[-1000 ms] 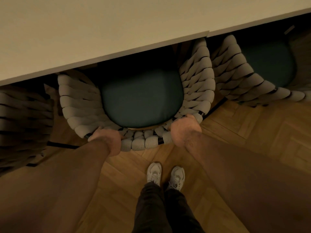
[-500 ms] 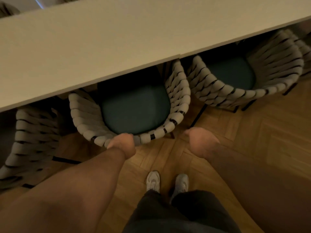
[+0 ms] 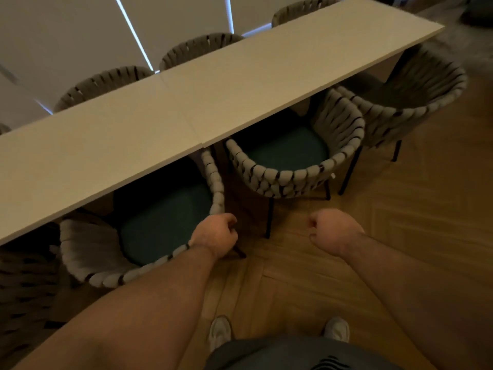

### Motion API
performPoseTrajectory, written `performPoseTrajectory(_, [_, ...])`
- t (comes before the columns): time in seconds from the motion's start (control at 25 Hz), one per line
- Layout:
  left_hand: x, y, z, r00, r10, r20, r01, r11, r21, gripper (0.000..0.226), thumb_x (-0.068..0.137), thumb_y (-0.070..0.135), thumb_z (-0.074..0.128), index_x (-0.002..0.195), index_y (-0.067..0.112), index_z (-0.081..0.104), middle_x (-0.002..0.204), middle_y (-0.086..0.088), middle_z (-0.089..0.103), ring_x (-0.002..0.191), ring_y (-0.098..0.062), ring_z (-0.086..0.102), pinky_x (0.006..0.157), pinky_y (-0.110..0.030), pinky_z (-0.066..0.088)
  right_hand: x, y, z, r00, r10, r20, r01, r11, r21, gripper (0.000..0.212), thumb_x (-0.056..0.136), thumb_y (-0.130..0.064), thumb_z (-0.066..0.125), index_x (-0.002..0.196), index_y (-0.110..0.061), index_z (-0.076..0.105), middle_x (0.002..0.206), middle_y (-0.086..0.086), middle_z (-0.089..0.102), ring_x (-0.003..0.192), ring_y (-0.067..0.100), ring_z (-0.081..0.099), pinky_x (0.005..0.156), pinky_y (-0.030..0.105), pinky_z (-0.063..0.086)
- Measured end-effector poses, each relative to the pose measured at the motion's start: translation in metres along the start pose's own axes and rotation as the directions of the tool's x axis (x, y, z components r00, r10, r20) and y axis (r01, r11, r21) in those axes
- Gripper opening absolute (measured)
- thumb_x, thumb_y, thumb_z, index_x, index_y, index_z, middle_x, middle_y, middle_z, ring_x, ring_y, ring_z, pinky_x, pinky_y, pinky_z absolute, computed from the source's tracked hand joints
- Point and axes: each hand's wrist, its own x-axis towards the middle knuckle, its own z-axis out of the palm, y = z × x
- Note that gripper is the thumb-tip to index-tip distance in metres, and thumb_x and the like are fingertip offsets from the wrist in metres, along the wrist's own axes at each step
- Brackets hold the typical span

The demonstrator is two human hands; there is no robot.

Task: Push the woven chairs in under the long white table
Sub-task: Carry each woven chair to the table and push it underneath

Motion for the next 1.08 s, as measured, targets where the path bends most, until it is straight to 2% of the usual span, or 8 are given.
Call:
performPoseTrajectory(0.2, [0.01, 0.099, 0.036, 0.998, 0.048, 0.037, -0.046, 0.997, -0.058, 0.05, 0.097, 0.03, 0.066, 0.145, 0.039, 0.056, 0.141, 0.013, 0.061, 0.119, -0.01, 0.062, 0.09, -0.028, 0.058, -0.003, 0.105, -0.043, 1.0, 0.023, -0.016, -0.024, 0.999, -0.049, 0.037, 0.092, -0.023, 0.064, 0.128, -0.032, 0.067, 0.126, -0.002, 0.065, 0.114, 0.02, 0.064, 0.095, 0.037, 0.056])
performPoseTrajectory(0.28, [0.015, 0.117, 0.043, 0.997, 0.037, 0.065, -0.035, 0.999, -0.034, 0.056, 0.095, 0.03, 0.068, 0.148, 0.04, 0.052, 0.148, 0.011, 0.057, 0.13, -0.013, 0.058, 0.103, -0.036, 0.055, 0.005, 0.131, -0.049, 0.999, 0.04, -0.016, -0.041, 0.998, -0.058, 0.038, 0.093, -0.022, 0.062, 0.129, -0.031, 0.066, 0.128, -0.001, 0.065, 0.115, 0.021, 0.063, 0.096, 0.039, 0.057])
performPoseTrajectory(0.36, [0.024, 0.123, 0.046, 0.997, -0.005, 0.082, 0.007, 1.0, -0.016, 0.063, 0.093, 0.03, 0.071, 0.151, 0.041, 0.048, 0.153, 0.01, 0.052, 0.137, -0.015, 0.053, 0.11, -0.04, 0.051, 0.016, 0.145, -0.051, 0.999, 0.051, -0.008, -0.052, 0.997, -0.057, 0.039, 0.093, -0.022, 0.062, 0.132, -0.031, 0.064, 0.129, 0.0, 0.064, 0.115, 0.021, 0.062, 0.095, 0.039, 0.056])
performPoseTrajectory(0.48, [0.049, 0.125, 0.044, 0.994, -0.047, 0.1, 0.051, 0.998, -0.038, 0.074, 0.089, 0.034, 0.074, 0.155, 0.043, 0.041, 0.158, 0.009, 0.046, 0.142, -0.016, 0.049, 0.112, -0.039, 0.049, 0.049, 0.15, -0.054, 1.0, 0.026, -0.014, -0.027, 0.998, -0.063, 0.044, 0.092, -0.02, 0.062, 0.135, -0.031, 0.063, 0.13, 0.0, 0.063, 0.118, 0.021, 0.061, 0.099, 0.04, 0.054])
performPoseTrajectory(0.6, [0.089, 0.125, 0.047, 0.989, -0.051, 0.14, 0.057, 0.997, -0.044, 0.082, 0.088, 0.039, 0.076, 0.158, 0.042, 0.035, 0.161, 0.009, 0.043, 0.145, -0.017, 0.045, 0.116, -0.039, 0.045, 0.092, 0.147, -0.057, 1.0, 0.003, -0.006, -0.003, 0.996, -0.095, 0.052, 0.092, -0.021, 0.063, 0.142, -0.033, 0.057, 0.136, -0.002, 0.061, 0.127, 0.023, 0.056, 0.109, 0.044, 0.047])
performPoseTrajectory(0.72, [0.133, 0.128, 0.048, 0.988, -0.009, 0.154, 0.016, 0.999, -0.045, 0.082, 0.089, 0.037, 0.077, 0.16, 0.036, 0.035, 0.162, 0.007, 0.042, 0.148, -0.018, 0.041, 0.119, -0.04, 0.042, 0.133, 0.141, -0.062, 1.0, -0.019, 0.023, 0.021, 0.993, -0.118, 0.06, 0.089, -0.023, 0.063, 0.148, -0.033, 0.053, 0.138, -0.003, 0.059, 0.131, 0.024, 0.053, 0.113, 0.045, 0.042])
performPoseTrajectory(0.88, [0.188, 0.142, 0.039, 0.981, 0.087, 0.176, -0.088, 0.996, -0.002, 0.077, 0.09, 0.034, 0.076, 0.157, 0.037, 0.039, 0.158, 0.003, 0.047, 0.145, -0.02, 0.045, 0.115, -0.038, 0.045, 0.186, 0.14, -0.073, 0.999, -0.001, 0.038, 0.006, 0.992, -0.128, 0.062, 0.09, -0.022, 0.065, 0.15, -0.03, 0.05, 0.143, -0.002, 0.056, 0.134, 0.025, 0.05, 0.116, 0.047, 0.039])
performPoseTrajectory(1.08, [0.246, 0.161, 0.032, 0.939, 0.037, 0.34, -0.06, 0.997, 0.055, 0.094, 0.085, 0.033, 0.081, 0.163, 0.035, 0.03, 0.161, -0.005, 0.041, 0.146, -0.026, 0.042, 0.117, -0.039, 0.043, 0.239, 0.144, -0.082, 0.997, 0.0, 0.078, 0.014, 0.985, -0.175, 0.063, 0.092, -0.023, 0.064, 0.153, -0.028, 0.047, 0.152, 0.0, 0.051, 0.141, 0.026, 0.045, 0.118, 0.05, 0.036])
